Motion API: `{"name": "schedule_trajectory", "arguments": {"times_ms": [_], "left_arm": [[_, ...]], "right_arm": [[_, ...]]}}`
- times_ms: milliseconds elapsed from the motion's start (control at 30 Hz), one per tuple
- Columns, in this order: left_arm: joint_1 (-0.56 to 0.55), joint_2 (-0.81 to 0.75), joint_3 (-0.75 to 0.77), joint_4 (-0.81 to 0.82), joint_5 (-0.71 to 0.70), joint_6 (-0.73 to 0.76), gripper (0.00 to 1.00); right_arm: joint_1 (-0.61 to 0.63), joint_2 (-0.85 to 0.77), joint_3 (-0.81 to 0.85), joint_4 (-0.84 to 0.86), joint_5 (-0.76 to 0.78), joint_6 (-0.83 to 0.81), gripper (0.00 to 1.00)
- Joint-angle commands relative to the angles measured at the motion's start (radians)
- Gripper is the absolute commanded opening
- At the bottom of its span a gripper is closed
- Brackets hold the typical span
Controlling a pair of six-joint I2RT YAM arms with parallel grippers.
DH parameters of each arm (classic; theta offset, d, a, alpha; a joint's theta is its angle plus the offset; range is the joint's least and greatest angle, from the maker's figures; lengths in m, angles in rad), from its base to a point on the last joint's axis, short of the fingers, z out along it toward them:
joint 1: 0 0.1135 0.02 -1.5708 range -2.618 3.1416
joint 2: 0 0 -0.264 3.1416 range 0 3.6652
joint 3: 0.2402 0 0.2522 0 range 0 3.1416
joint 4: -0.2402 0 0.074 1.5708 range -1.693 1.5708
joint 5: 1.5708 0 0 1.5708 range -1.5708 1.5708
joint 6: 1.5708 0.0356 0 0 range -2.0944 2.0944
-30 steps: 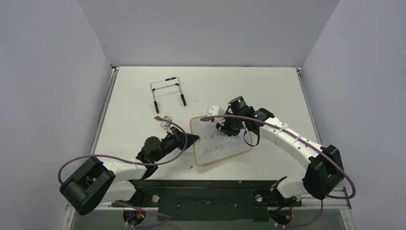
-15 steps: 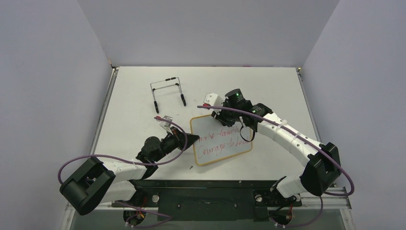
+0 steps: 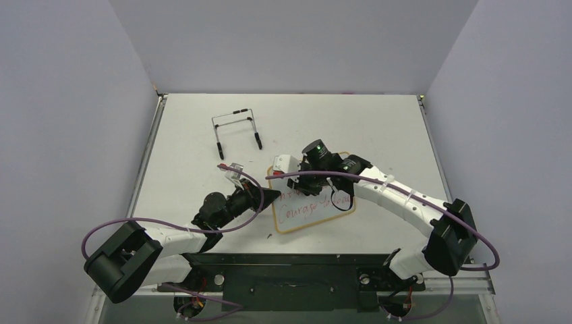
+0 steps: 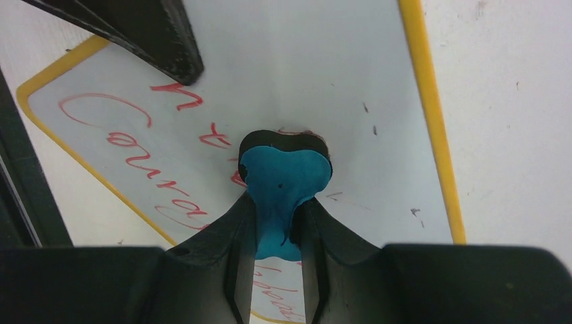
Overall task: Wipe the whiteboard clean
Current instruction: Erase the whiteboard at the whiteboard stand.
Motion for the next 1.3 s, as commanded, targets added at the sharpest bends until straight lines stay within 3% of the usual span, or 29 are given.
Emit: {"name": "schedule_trajectory", "arguments": {"times_ms": [0,200,367,600,733,967,1100,1267], "left_arm": [[-0.01,-0.013,0.018,0.098,0.016,0.024,0.0],[-0.01,-0.025,0.011,0.101,0.019,0.025,0.0],[-0.007,-0.02,0.021,0.101,0.035,0.03,0.0],[-0.008,-0.032,0.009,0.112,0.024,0.018,0.0],[-0.007,-0.046,0.008,0.104,0.02,0.016,0.0],[-0.005,-0.057,0.013,0.086,0.026,0.016,0.0],[-0.003,-0.053,0.012,0.101,0.03,0.007,0.0],[-0.002,-0.052,0.004,0.113,0.028,-0.001,0.0]], "right_arm": [[-0.098,-0.025,0.001,0.055,0.032,0.031,0.0],[-0.257,-0.068,-0.09,0.168,0.136,0.109,0.0],[-0.239,-0.099,-0.091,0.14,0.03,0.081,0.0],[-0.121,-0.085,-0.086,0.066,-0.089,-0.011,0.0],[-0.132,-0.086,-0.096,0.093,-0.036,-0.005,0.0],[-0.272,-0.141,-0.139,0.211,0.096,0.086,0.0],[-0.27,-0.137,-0.146,0.189,0.027,0.057,0.0],[-0.17,-0.119,-0.136,0.072,-0.082,-0.06,0.0]]}}
